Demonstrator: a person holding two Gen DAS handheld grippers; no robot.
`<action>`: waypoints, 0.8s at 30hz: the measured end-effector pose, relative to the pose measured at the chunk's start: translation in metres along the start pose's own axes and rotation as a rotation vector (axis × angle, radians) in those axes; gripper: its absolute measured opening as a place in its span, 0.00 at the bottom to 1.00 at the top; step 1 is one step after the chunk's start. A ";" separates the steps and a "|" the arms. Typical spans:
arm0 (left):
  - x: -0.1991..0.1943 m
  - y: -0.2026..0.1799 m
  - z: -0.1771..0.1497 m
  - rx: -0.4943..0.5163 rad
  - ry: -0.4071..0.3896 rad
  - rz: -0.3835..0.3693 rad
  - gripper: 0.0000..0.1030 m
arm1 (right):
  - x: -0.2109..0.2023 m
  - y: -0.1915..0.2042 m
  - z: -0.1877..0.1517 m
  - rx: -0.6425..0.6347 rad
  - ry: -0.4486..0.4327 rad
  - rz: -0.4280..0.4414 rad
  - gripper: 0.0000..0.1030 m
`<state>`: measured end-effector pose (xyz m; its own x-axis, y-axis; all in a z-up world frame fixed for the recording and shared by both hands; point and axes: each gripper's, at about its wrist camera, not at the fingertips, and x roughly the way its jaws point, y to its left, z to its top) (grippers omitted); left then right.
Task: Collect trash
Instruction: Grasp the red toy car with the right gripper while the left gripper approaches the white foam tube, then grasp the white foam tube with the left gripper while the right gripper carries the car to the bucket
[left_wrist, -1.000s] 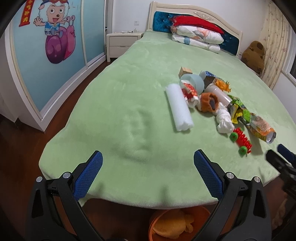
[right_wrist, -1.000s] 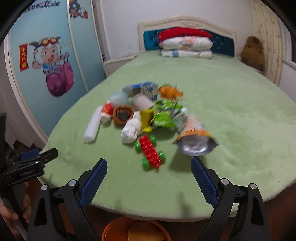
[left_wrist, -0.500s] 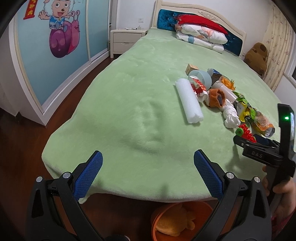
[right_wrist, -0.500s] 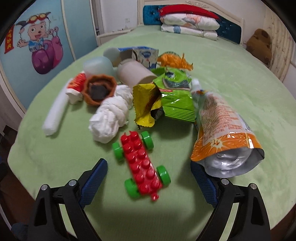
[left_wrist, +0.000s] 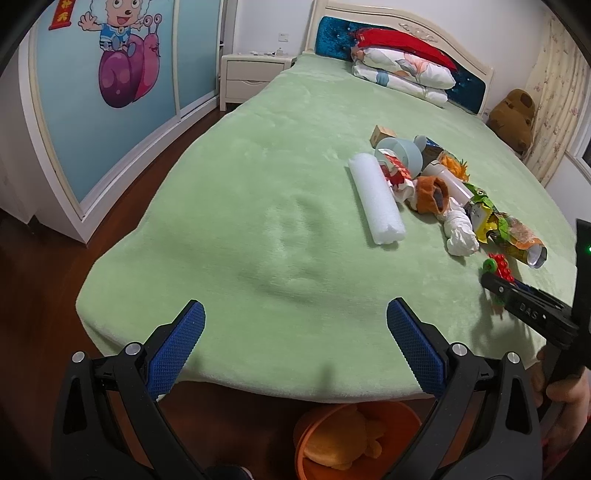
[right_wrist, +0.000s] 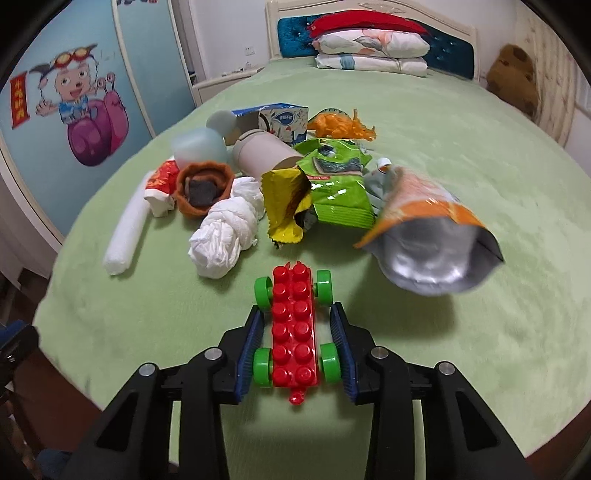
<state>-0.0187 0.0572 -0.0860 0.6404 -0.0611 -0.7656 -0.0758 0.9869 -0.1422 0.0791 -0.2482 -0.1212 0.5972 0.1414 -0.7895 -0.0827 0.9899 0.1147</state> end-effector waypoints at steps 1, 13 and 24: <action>0.001 0.000 0.001 0.000 0.001 -0.003 0.93 | -0.003 -0.001 -0.002 0.003 -0.005 0.007 0.36; 0.031 -0.025 0.042 0.036 -0.024 -0.060 0.93 | -0.071 -0.003 -0.025 0.030 -0.098 0.158 0.36; 0.098 -0.063 0.090 0.088 0.089 -0.052 0.93 | -0.117 0.004 -0.040 -0.025 -0.171 0.185 0.36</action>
<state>0.1178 0.0028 -0.0957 0.5709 -0.1217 -0.8119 0.0253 0.9911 -0.1308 -0.0229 -0.2608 -0.0525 0.6960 0.3198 -0.6430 -0.2216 0.9473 0.2313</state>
